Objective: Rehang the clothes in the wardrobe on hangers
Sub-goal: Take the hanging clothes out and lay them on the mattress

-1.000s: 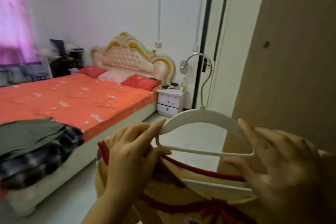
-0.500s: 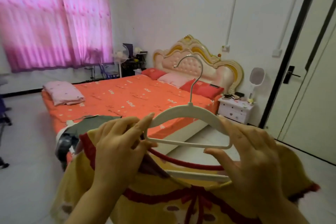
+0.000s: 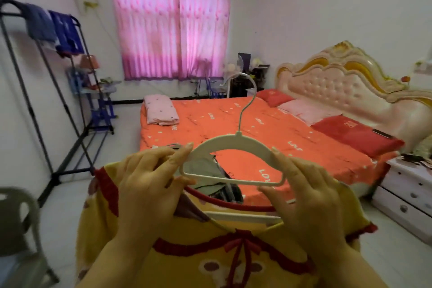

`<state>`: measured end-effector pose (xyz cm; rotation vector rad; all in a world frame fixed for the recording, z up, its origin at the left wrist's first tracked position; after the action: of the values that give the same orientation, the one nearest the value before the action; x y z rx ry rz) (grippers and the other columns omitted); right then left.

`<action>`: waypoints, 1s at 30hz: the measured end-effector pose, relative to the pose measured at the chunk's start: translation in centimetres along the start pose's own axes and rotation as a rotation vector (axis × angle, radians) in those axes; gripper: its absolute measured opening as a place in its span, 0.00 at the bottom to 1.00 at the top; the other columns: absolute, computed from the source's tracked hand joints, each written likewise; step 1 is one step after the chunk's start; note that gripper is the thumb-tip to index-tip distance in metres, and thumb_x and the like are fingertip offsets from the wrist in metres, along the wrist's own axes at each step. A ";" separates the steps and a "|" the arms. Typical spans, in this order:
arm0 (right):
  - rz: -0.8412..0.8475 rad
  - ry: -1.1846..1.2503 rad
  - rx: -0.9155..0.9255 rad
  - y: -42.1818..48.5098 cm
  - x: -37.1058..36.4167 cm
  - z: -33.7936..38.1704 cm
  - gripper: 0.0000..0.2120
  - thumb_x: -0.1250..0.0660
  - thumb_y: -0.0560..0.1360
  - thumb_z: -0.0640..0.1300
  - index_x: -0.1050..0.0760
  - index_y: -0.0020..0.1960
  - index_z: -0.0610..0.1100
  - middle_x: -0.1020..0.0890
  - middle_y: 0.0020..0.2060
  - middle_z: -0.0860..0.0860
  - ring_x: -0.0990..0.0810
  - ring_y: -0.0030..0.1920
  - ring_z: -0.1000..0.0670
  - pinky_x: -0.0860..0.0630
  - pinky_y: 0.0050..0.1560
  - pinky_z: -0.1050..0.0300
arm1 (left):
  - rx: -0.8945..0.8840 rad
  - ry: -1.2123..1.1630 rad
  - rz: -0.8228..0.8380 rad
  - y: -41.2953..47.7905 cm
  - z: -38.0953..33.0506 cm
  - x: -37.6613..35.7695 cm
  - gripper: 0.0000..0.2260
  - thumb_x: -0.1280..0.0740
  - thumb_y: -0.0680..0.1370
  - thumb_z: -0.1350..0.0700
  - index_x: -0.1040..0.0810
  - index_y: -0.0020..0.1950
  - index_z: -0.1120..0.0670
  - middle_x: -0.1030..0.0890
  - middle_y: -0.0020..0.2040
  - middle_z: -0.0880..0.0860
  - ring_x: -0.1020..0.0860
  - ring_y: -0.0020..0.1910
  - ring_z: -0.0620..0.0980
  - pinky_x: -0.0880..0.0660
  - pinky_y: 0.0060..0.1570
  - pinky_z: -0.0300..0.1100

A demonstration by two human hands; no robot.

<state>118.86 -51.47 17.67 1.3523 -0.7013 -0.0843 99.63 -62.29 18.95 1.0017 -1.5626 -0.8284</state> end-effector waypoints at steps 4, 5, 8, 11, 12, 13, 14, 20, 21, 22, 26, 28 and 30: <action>0.007 0.080 0.045 3.2 -4.5 -3.0 0.26 0.33 0.71 0.54 0.29 0.65 0.43 0.19 0.49 0.45 0.26 0.50 0.48 0.31 0.52 0.53 | 0.060 0.069 -0.029 2.2 2.3 -2.6 0.17 0.36 0.72 0.50 0.26 0.60 0.52 0.19 0.47 0.56 0.25 0.46 0.53 0.31 0.48 0.51; 0.011 0.095 0.054 4.1 -6.1 -3.7 0.26 0.33 0.71 0.54 0.28 0.65 0.43 0.19 0.49 0.45 0.26 0.50 0.48 0.32 0.52 0.53 | 0.080 0.083 -0.032 2.7 3.2 -3.5 0.17 0.37 0.72 0.50 0.26 0.60 0.52 0.19 0.46 0.56 0.26 0.47 0.52 0.32 0.49 0.49; 0.020 0.133 0.070 5.9 -10.1 -5.1 0.25 0.34 0.72 0.55 0.27 0.64 0.43 0.19 0.49 0.45 0.26 0.51 0.48 0.32 0.52 0.51 | 0.117 0.095 -0.048 3.8 5.8 -5.5 0.17 0.38 0.73 0.51 0.28 0.61 0.51 0.19 0.46 0.56 0.25 0.45 0.54 0.30 0.47 0.51; 0.038 0.156 0.081 7.5 -15.0 -6.7 0.25 0.35 0.72 0.55 0.25 0.63 0.41 0.19 0.49 0.45 0.27 0.51 0.48 0.33 0.52 0.52 | 0.159 0.115 -0.058 5.0 9.1 -8.6 0.19 0.35 0.71 0.52 0.29 0.62 0.51 0.20 0.45 0.55 0.25 0.43 0.55 0.30 0.45 0.54; 0.047 0.162 0.084 8.3 -16.9 -7.2 0.24 0.35 0.72 0.55 0.25 0.63 0.42 0.19 0.49 0.45 0.27 0.51 0.48 0.32 0.52 0.51 | 0.174 0.119 -0.067 5.4 10.6 -9.7 0.20 0.33 0.70 0.53 0.29 0.62 0.51 0.20 0.45 0.55 0.24 0.44 0.56 0.30 0.45 0.53; 0.051 0.162 0.092 8.9 -18.7 -7.7 0.24 0.34 0.71 0.55 0.25 0.63 0.42 0.19 0.48 0.46 0.27 0.51 0.48 0.32 0.52 0.51 | 0.188 0.122 -0.072 5.8 12.2 -10.9 0.21 0.31 0.69 0.55 0.29 0.62 0.51 0.20 0.45 0.55 0.24 0.44 0.56 0.30 0.46 0.52; 0.051 0.159 0.102 9.6 -20.6 -8.1 0.24 0.34 0.71 0.55 0.25 0.62 0.42 0.19 0.48 0.46 0.27 0.50 0.49 0.32 0.52 0.51 | 0.196 0.124 -0.077 6.2 13.8 -12.2 0.22 0.31 0.68 0.56 0.28 0.62 0.51 0.20 0.45 0.55 0.24 0.44 0.56 0.31 0.46 0.52; 0.074 0.119 0.128 14.8 -32.7 -11.2 0.25 0.35 0.71 0.55 0.23 0.61 0.41 0.19 0.47 0.45 0.22 0.47 0.43 0.27 0.48 0.47 | 0.226 0.132 -0.059 11.0 24.1 -20.4 0.24 0.29 0.66 0.55 0.29 0.62 0.49 0.20 0.45 0.54 0.23 0.45 0.57 0.29 0.46 0.55; 0.083 0.112 0.122 15.6 -34.7 -11.7 0.25 0.35 0.70 0.55 0.23 0.61 0.41 0.18 0.47 0.44 0.21 0.46 0.42 0.26 0.47 0.46 | 0.230 0.142 -0.050 11.9 25.6 -21.6 0.24 0.29 0.66 0.55 0.28 0.61 0.48 0.20 0.45 0.53 0.23 0.45 0.57 0.31 0.48 0.53; 0.090 0.104 0.111 16.4 -36.6 -12.2 0.25 0.35 0.70 0.55 0.23 0.60 0.40 0.18 0.47 0.44 0.20 0.46 0.41 0.26 0.47 0.45 | 0.229 0.151 -0.039 12.7 27.1 -22.9 0.24 0.30 0.66 0.56 0.28 0.61 0.48 0.20 0.45 0.53 0.23 0.45 0.56 0.33 0.49 0.50; 0.105 0.113 0.090 19.4 -43.4 -14.0 0.25 0.34 0.70 0.55 0.23 0.60 0.40 0.18 0.46 0.44 0.21 0.46 0.42 0.27 0.48 0.46 | 0.245 0.176 -0.005 15.8 33.0 -27.5 0.23 0.27 0.66 0.58 0.23 0.61 0.51 0.20 0.45 0.52 0.24 0.46 0.54 0.37 0.52 0.46; 0.121 0.128 0.083 20.5 -46.6 -15.0 0.25 0.34 0.69 0.55 0.23 0.60 0.40 0.18 0.46 0.44 0.21 0.46 0.42 0.27 0.48 0.46 | 0.256 0.188 0.021 17.0 35.3 -29.8 0.22 0.26 0.66 0.57 0.21 0.60 0.53 0.20 0.45 0.52 0.23 0.45 0.56 0.36 0.50 0.48; 0.139 0.139 0.084 21.5 -49.9 -15.9 0.26 0.33 0.69 0.56 0.22 0.59 0.40 0.18 0.46 0.44 0.20 0.44 0.41 0.26 0.47 0.46 | 0.258 0.191 0.036 18.1 37.4 -31.8 0.21 0.26 0.66 0.57 0.21 0.60 0.53 0.20 0.45 0.53 0.23 0.44 0.56 0.34 0.49 0.49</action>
<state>80.04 -10.33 15.88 1.3717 -0.6852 0.1507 62.74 -25.45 14.77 1.1970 -1.5419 -0.4971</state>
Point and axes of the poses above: each hand's wrist, its own y-axis towards the middle knuckle, its own x-axis out of the back of the hand, z = x × y, the point moved 10 cm from there along y, towards the middle knuckle
